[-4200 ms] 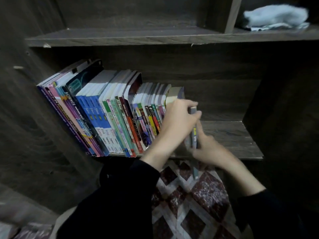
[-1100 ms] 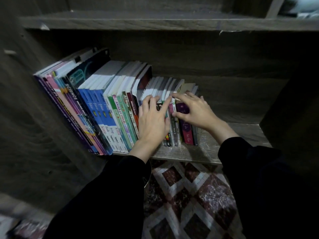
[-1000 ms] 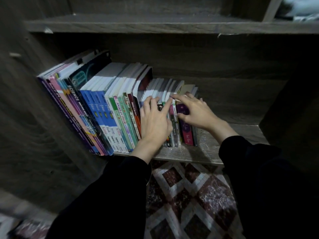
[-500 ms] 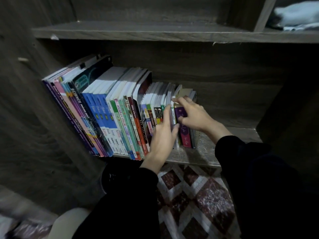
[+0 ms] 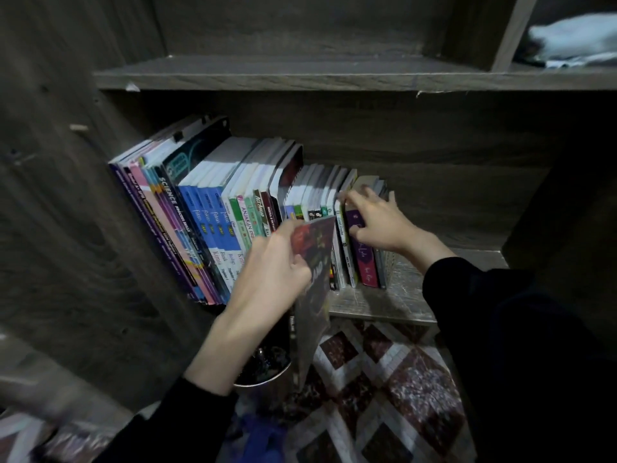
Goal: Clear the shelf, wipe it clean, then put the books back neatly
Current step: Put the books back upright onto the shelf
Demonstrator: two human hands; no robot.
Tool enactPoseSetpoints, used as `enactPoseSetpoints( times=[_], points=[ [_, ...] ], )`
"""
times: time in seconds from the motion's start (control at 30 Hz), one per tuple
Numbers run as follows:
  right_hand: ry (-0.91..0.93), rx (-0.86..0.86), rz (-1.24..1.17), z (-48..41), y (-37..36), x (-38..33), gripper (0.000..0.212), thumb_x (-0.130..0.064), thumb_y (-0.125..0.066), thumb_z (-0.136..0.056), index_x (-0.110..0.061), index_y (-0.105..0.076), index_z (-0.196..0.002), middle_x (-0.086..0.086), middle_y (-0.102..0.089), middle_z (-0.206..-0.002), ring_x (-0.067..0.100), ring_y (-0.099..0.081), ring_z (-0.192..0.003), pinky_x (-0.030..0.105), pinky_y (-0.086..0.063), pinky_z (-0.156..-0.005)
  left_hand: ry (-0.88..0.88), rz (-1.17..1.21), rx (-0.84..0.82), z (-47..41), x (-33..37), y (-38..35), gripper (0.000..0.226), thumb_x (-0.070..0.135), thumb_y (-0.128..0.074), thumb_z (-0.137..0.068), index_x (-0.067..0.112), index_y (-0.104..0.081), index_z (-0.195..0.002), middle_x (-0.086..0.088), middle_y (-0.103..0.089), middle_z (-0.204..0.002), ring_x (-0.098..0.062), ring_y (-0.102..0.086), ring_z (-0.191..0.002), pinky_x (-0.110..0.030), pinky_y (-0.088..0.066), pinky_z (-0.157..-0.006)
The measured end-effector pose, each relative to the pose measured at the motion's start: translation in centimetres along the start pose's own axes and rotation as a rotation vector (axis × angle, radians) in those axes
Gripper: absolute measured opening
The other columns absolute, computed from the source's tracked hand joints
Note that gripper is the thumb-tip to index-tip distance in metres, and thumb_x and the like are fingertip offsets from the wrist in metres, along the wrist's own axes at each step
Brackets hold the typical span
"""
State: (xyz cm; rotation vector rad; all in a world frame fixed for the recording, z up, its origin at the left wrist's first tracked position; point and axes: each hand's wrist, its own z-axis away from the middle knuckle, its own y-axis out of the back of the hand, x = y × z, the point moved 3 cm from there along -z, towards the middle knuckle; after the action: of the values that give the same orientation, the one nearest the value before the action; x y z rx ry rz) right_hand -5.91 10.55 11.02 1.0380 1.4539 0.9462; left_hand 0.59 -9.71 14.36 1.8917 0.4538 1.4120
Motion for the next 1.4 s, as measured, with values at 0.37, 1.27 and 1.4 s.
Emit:
enactPoseSetpoints(
  times=[0.37,1.27,1.4],
  points=[
    [0.078,0.119,0.137,1.9,-0.7,-1.6,0.059,-0.023,-0.05,-0.094,-0.027,-0.025,-0.147,-0.006,-0.022,-0.157,0.019,-0.035,-0.137,0.039,-0.042,-0.099,-0.011,-0.009,0.07,0.1,1.5,4.2,0.039,0.002,-0.057,-0.087,0.024,-0.057,-0.119,-0.002,-0.062,-0.086,-0.017,-0.062,-0.075,-0.034,-0.056,-0.06],
    [0.025,0.447,0.096,3.8,-1.3,1.9,0.024,-0.033,-0.05,-0.097,-0.014,-0.047,-0.111,0.0,-0.055,-0.121,0.027,-0.061,-0.095,0.032,-0.04,-0.057,-0.141,-0.064,0.196,-11.8,6.5,1.7,0.049,0.01,-0.05,-0.081,0.014,-0.054,-0.129,-0.016,-0.052,-0.125,-0.034,-0.057,-0.107,-0.034,-0.05,-0.09],
    [0.026,0.451,0.086,3.6,-1.3,1.8,0.027,-0.031,-0.052,-0.096,-0.012,-0.049,-0.116,0.002,-0.054,-0.128,0.029,-0.061,-0.1,0.036,-0.046,-0.061,-0.185,-0.057,0.219,-11.4,4.5,-2.7,0.053,0.004,-0.048,-0.087,0.017,-0.043,-0.138,-0.016,-0.056,-0.117,-0.031,-0.051,-0.11,-0.024,-0.034,-0.074]
  ],
)
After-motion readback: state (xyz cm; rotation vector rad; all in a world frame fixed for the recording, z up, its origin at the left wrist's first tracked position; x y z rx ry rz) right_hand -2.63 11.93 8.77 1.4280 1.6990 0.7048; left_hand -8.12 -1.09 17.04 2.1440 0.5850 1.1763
